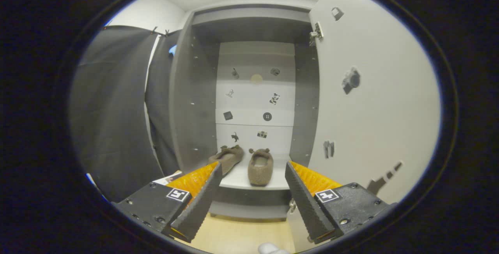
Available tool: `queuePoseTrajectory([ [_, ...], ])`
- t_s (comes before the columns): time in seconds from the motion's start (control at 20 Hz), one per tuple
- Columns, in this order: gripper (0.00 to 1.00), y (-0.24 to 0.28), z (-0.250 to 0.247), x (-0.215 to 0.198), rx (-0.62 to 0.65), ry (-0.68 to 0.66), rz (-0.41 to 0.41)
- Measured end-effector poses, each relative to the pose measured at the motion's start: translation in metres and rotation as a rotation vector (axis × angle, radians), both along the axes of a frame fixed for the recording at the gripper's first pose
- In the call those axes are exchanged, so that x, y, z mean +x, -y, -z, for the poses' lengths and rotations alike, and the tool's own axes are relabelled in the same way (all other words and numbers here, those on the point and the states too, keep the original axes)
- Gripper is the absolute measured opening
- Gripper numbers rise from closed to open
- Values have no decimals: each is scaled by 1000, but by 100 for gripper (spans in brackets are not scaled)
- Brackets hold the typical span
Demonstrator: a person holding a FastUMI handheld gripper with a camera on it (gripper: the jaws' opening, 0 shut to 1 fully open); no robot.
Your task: Open the shoe cabinet door, grab the shoes and put them into the shoe cabinet, then close the shoe cabinet door.
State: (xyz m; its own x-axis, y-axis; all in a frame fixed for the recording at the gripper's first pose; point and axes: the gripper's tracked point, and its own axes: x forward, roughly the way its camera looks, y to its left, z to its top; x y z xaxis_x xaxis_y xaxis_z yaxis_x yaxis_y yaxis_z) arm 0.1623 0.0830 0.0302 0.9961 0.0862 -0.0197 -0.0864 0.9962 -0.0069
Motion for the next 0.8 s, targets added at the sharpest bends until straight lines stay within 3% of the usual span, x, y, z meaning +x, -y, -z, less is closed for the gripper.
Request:
queuePoseTrajectory([
  [0.25, 100, 9, -8, -93, 55, 28, -39],
  [0.4, 100, 45, -15, -147, 61, 47, -3],
  [0.55, 100, 104, -11, -195, 53, 37, 100],
  [0.8, 100, 234, -11, -238, 107, 36, 356],
])
